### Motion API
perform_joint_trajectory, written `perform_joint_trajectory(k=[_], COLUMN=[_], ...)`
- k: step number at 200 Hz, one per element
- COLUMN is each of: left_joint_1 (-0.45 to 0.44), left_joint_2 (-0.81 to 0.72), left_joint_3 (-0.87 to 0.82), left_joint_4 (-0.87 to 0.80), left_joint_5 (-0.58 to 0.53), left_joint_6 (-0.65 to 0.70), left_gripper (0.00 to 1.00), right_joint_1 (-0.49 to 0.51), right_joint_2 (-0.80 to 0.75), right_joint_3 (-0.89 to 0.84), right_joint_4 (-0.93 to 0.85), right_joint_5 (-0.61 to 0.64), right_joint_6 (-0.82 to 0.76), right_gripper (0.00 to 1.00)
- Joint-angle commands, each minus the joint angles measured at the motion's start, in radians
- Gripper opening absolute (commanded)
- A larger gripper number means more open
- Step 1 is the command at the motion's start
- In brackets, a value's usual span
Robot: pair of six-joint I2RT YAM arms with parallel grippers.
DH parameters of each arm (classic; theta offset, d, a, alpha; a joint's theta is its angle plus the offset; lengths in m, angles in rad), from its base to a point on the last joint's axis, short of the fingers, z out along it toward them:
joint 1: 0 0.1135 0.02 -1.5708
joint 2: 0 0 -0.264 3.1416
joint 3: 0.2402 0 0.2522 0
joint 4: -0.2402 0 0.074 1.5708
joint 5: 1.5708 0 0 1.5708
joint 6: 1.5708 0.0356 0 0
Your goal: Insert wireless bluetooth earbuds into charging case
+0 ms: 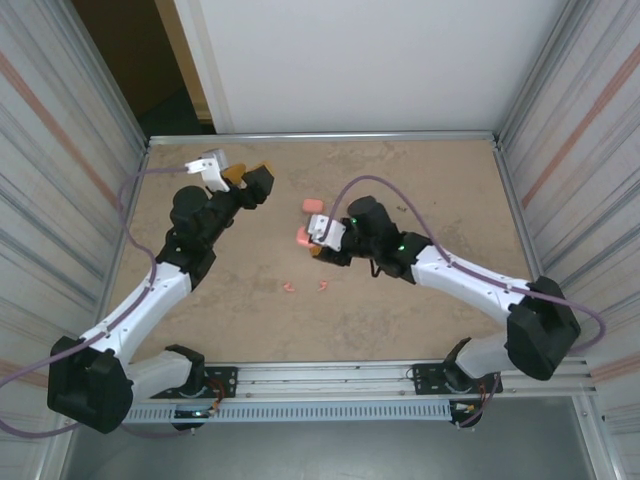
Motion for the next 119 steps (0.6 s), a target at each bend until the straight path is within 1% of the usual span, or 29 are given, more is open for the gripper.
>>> perform_joint_trajectory(k=[1,38,64,86,119], left_joint_1=[0.009,0.008,0.009,0.008,-0.007], left_joint_2=[-0.002,0.046,0.099,0.153,0.228], left_joint_3=[0.054,0.123,0.179,0.217,0.276], left_joint_4=[-0.007,-0.01,0.004,0.037,0.054], left_joint_5=[0.121,0.285,0.435,0.538,0.644], left_joint_6=[0.013,-0.004,-0.03,-0.062,-0.086], left_gripper=[0.82,0.82,0.82,0.83,0.83], right_joint_1=[-0.055,-0.136,-0.179,-0.199,-0.204], right_joint_2=[-0.065,-0.129,-0.174,-0.198,-0.21], right_joint_3=[-0.007,0.005,0.012,0.024,0.042], right_joint_4=[-0.004,0.022,0.053,0.072,0.085], right_joint_5=[0.014,0.023,0.033,0.036,0.05], right_joint_6=[-0.053,-0.093,-0.11,-0.125,-0.142], right_gripper=[0.39,0.39,0.39,0.39,0.39])
